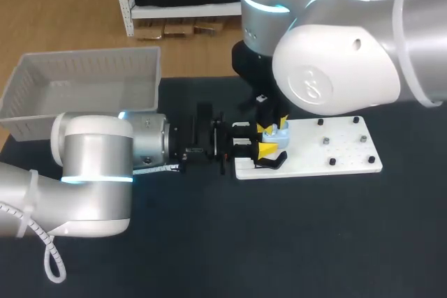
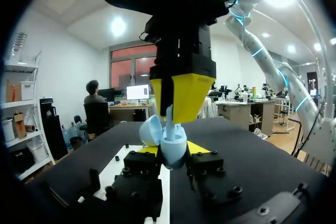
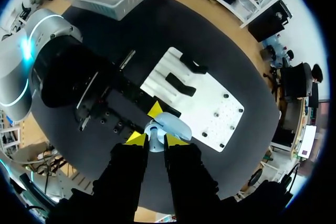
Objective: Pick up each earbud case from the left stands, insert the matching earbuds, close the lid, and place the case in the box.
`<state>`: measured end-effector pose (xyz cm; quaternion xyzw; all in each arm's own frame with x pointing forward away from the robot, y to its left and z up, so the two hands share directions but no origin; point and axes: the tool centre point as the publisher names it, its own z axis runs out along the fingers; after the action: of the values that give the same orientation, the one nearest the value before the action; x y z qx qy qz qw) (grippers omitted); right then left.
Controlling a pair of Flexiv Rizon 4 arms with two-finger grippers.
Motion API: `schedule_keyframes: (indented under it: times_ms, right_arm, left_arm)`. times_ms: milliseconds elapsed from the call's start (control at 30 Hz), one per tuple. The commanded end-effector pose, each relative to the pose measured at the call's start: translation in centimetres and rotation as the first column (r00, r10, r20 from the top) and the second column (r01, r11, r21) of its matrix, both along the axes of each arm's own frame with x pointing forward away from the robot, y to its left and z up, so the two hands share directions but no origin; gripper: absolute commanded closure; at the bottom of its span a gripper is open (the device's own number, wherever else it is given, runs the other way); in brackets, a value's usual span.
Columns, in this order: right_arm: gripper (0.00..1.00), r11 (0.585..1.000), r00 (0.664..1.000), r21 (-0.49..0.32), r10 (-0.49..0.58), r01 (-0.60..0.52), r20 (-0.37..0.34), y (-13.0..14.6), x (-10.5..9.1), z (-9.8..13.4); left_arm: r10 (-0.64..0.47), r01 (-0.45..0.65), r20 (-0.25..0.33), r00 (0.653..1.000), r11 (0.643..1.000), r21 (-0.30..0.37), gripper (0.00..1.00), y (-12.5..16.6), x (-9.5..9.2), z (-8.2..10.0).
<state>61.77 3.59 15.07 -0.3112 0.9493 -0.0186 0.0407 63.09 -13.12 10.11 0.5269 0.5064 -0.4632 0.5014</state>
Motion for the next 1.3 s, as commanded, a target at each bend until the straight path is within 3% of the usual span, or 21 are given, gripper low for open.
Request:
schedule_keyframes:
  times_ms: [33, 1167, 1233, 1267, 1300]
  right_arm:
    - [1.00, 1.000, 1.000, 0.002, -0.001, 0.001, 0.004, 0.00, 0.06, -0.12]
    - [0.99, 0.999, 0.999, -0.021, 0.024, -0.025, -0.021, 0.28, 0.25, -0.87]
    - [0.66, 0.999, 0.999, -0.021, 0.026, -0.026, -0.023, 0.28, 0.25, -0.88]
    - [0.54, 0.999, 0.999, -0.020, 0.026, -0.026, -0.024, 0.27, 0.24, -0.88]
    - [0.51, 0.999, 0.999, -0.018, 0.026, -0.027, -0.025, 0.23, 0.19, -0.82]
  left_arm:
    - [0.011, -0.011, 0.005, 1.000, 1.000, -0.003, 1.00, -0.03, -0.29, -0.05]
    - [0.011, -0.011, 0.005, 1.000, 1.000, -0.003, 1.00, -0.03, -0.29, -0.05]
    - [0.011, -0.011, 0.005, 1.000, 1.000, -0.003, 1.00, -0.03, -0.29, -0.05]
    - [0.011, -0.011, 0.005, 1.000, 1.000, -0.003, 1.00, -0.03, -0.29, -0.05]
    - [0.011, -0.011, 0.005, 1.000, 1.000, -0.003, 1.00, -0.03, -0.29, -0.05]
